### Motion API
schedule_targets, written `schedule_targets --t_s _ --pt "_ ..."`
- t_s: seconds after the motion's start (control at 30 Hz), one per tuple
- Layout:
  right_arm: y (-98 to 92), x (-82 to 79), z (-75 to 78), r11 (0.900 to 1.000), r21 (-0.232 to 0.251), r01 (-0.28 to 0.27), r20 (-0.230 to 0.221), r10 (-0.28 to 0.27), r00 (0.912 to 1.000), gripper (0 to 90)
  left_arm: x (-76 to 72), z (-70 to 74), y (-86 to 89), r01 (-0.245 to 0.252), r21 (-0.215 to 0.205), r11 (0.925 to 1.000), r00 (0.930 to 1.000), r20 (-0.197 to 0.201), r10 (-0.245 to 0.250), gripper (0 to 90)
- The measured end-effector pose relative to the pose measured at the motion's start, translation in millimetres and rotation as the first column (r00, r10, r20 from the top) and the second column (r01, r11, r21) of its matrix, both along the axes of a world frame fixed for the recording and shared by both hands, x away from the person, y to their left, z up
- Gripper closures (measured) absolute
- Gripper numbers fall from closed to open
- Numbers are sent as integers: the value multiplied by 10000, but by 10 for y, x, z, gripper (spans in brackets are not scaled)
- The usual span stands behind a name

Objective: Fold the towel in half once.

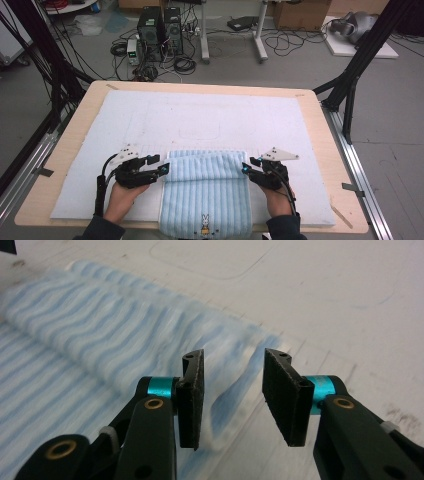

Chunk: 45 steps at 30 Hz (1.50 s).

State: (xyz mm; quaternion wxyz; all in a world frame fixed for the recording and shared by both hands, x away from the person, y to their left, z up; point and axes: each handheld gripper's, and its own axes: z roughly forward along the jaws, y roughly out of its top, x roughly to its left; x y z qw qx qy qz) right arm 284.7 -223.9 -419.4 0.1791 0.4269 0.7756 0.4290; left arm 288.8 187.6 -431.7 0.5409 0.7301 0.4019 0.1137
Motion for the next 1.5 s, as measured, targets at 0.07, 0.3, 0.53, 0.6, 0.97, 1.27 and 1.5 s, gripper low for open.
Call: schedule_targets --t_s 0.07,0.3,0.53,0.6,0.97,1.27,1.5 --pt "24 91 40 10000 42 89 -86 -88 9999 605 79 -6 -35 34 167 9999 9999 -132 -32 409" --pt "180 386 19 9988 -485 81 -819 -121 9966 588 234 -121 -135 122 812 9966 9975 -711 -64 388" --pt "296 469 -29 9958 -910 -71 -1029 -23 9947 571 247 -176 -159 419 1589 9864 9952 -935 -273 555" --pt "305 479 -47 9951 -979 -112 -1149 -1 9934 579 240 -187 -166 575 1812 9818 9952 -890 -418 622" --pt "302 468 -98 9891 -1385 -495 -1175 332 9925 852 189 -175 -165 667 1908 9794 9973 -428 -596 839" --pt "250 377 -45 9909 -1191 -626 -771 536 9956 881 117 -97 -114 615 1256 9902 9981 -75 -611 843" --pt "184 187 10 9921 -974 -790 -328 761 9966 896 -13 -71 -68 720 993 9925 9969 248 -748 842"
